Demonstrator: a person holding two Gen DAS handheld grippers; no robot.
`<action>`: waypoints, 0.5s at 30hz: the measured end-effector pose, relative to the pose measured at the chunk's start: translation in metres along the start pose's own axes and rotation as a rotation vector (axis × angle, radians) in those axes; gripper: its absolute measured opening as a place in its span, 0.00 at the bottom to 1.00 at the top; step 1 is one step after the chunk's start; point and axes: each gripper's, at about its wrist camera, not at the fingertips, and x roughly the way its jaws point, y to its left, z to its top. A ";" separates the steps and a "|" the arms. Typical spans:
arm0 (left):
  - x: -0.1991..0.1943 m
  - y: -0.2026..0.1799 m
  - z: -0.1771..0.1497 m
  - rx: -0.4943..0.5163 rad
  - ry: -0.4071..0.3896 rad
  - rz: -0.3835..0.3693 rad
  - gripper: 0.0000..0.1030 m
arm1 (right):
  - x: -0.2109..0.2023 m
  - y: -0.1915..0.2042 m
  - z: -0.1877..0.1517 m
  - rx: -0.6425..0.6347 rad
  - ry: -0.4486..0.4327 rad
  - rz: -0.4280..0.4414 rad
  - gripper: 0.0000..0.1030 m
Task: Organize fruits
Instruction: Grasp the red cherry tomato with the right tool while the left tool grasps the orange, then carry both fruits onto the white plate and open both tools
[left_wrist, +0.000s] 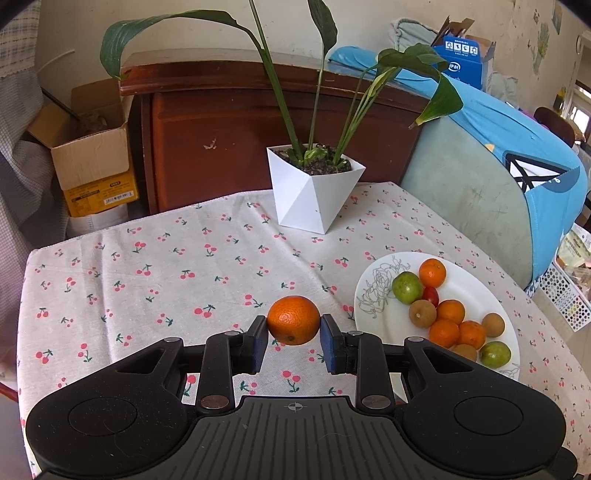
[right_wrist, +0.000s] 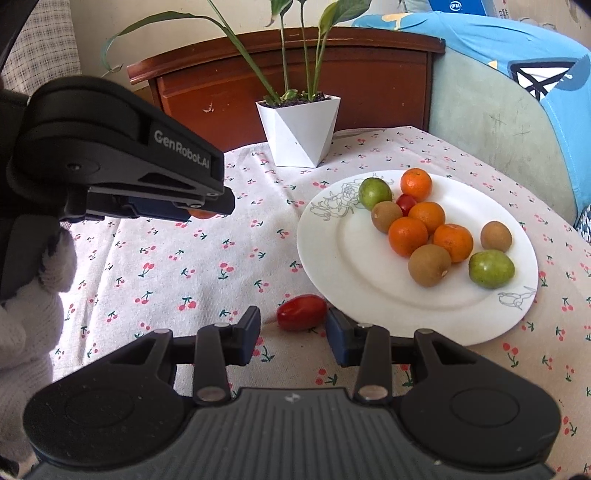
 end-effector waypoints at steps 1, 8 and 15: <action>-0.001 0.000 0.000 0.000 0.000 -0.001 0.27 | 0.001 0.001 0.000 -0.007 -0.004 0.000 0.38; -0.002 0.005 -0.002 -0.007 0.003 0.006 0.27 | 0.004 -0.001 0.001 -0.019 -0.013 0.013 0.23; -0.005 0.004 0.000 -0.007 -0.007 -0.003 0.27 | 0.004 -0.003 0.004 -0.027 0.000 0.057 0.21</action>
